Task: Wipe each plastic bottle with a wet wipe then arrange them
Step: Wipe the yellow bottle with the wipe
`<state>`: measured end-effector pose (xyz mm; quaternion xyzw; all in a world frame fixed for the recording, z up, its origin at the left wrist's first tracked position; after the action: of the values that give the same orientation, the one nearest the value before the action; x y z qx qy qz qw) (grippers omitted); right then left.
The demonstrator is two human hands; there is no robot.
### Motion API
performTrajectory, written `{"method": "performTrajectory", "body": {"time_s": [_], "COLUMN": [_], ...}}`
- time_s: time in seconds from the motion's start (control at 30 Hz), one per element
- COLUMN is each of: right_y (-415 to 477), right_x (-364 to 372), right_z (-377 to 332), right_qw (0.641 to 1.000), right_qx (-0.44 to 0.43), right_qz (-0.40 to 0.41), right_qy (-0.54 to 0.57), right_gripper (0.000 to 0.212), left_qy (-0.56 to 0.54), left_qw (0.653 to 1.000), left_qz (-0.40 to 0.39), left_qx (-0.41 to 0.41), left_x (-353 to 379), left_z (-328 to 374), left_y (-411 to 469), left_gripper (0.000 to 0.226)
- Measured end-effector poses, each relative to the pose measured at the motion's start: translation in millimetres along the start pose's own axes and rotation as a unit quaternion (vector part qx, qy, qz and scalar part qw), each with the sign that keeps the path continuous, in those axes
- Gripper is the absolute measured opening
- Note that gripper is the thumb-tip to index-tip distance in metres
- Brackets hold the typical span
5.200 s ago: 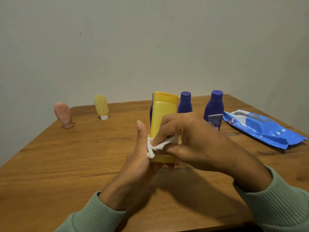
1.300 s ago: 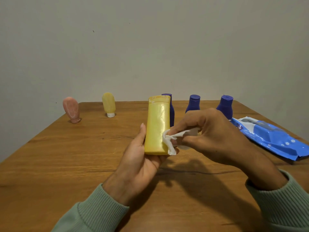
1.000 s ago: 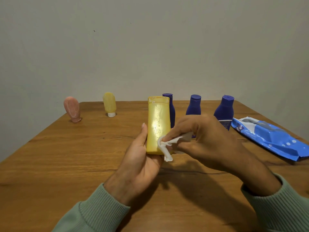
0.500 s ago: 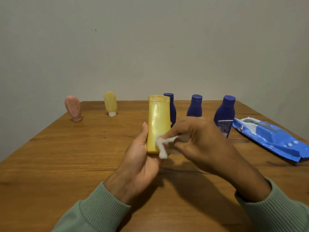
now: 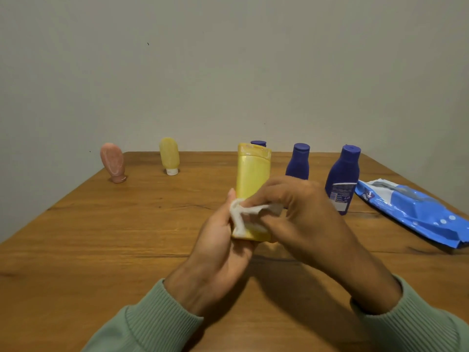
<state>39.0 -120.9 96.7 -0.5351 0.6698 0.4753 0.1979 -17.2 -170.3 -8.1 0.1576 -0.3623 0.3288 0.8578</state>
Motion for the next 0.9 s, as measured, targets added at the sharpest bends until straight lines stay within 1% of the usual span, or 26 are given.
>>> {"method": "performTrajectory", "body": {"time_s": [0.03, 0.07, 0.1, 0.2, 0.23, 0.33, 0.4, 0.57, 0.63, 0.7, 0.8, 0.83, 0.87, 0.9], "right_y": [0.5, 0.5, 0.8, -0.9, -1.2, -0.2, -0.8, -9.4, -12.4, -10.7, -3.2, -2.3, -2.1, -2.5], "right_x": [6.4, 8.7, 6.8, -9.4, -11.6, -8.5, -10.8, -37.1, -45.4, -43.3, -24.2, -20.5, -21.3, -25.5], "right_z": [-2.7, -4.3, -3.8, 2.9, 4.5, 4.6, 3.2, 6.6, 7.0, 6.2, 2.1, 1.1, 0.9, 1.9], "right_qw": [0.999, 0.999, 0.999, 0.997, 0.996, 0.997, 0.996, 0.979, 0.972, 0.976, 0.993, 0.995, 0.995, 0.994], "right_qx": [-0.006, -0.014, -0.02, -0.027, -0.026, -0.035, -0.046, -0.061, -0.064, -0.062, -0.062, -0.062, -0.063, -0.064], "right_qz": [-0.034, -0.045, -0.03, 0.071, 0.086, 0.07, 0.078, 0.193, 0.223, 0.206, 0.097, 0.075, 0.074, 0.091], "right_qy": [0.0, -0.003, -0.004, -0.008, -0.01, -0.001, 0.0, -0.008, -0.021, -0.021, -0.008, -0.012, -0.018, -0.023], "right_gripper": [0.021, 0.022, 0.022, 0.021, 0.022, 0.024, 0.024, 0.026, 0.027, 0.027, 0.026, 0.026, 0.026, 0.026], "left_qy": [0.022, 0.045, 0.049, 0.035, 0.042, 0.068, 0.105, 0.214, 0.235, 0.246, 0.237, 0.235, 0.241, 0.253], "left_qw": [1.0, 0.999, 0.999, 0.999, 0.999, 0.997, 0.994, 0.976, 0.971, 0.968, 0.97, 0.97, 0.969, 0.966], "left_qz": [-0.001, 0.007, 0.008, -0.002, -0.007, -0.02, -0.018, -0.038, -0.035, -0.03, -0.022, -0.022, -0.023, -0.023], "left_qx": [0.006, 0.018, 0.02, 0.018, 0.021, 0.027, 0.038, 0.024, 0.021, 0.028, 0.049, 0.051, 0.05, 0.048], "left_x": [-1.6, -4.0, -4.8, 3.7, 5.1, 3.9, 2.0, 6.6, 5.2, 5.0, 8.1, 8.4, 8.6, 7.8], "left_z": [1.6, 4.0, 3.8, 2.3, 2.4, 3.3, 5.6, -4.1, -4.9, -2.8, 2.3, 2.8, 3.3, 3.4], "left_y": [0.9, 1.2, 1.3, 0.8, 0.6, 0.9, 1.5, 1.4, 1.0, 0.9, -1.6, -2.2, -2.3, -2.4], "left_gripper": [0.042, 0.042, 0.043, 0.042, 0.041, 0.041, 0.042, 0.043, 0.044, 0.042, 0.038, 0.037, 0.036, 0.037]}}
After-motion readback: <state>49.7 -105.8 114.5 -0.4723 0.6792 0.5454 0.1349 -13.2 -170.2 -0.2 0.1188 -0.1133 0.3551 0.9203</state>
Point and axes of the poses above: each hand's wrist, its own y-axis towards the middle knuckle, its own x-axis out of the palm, z = x × y, the point moved 10 cm from there along y, towards the middle knuckle, and after that the axes turned 8 degrees about -z, right-handed, at the moved point
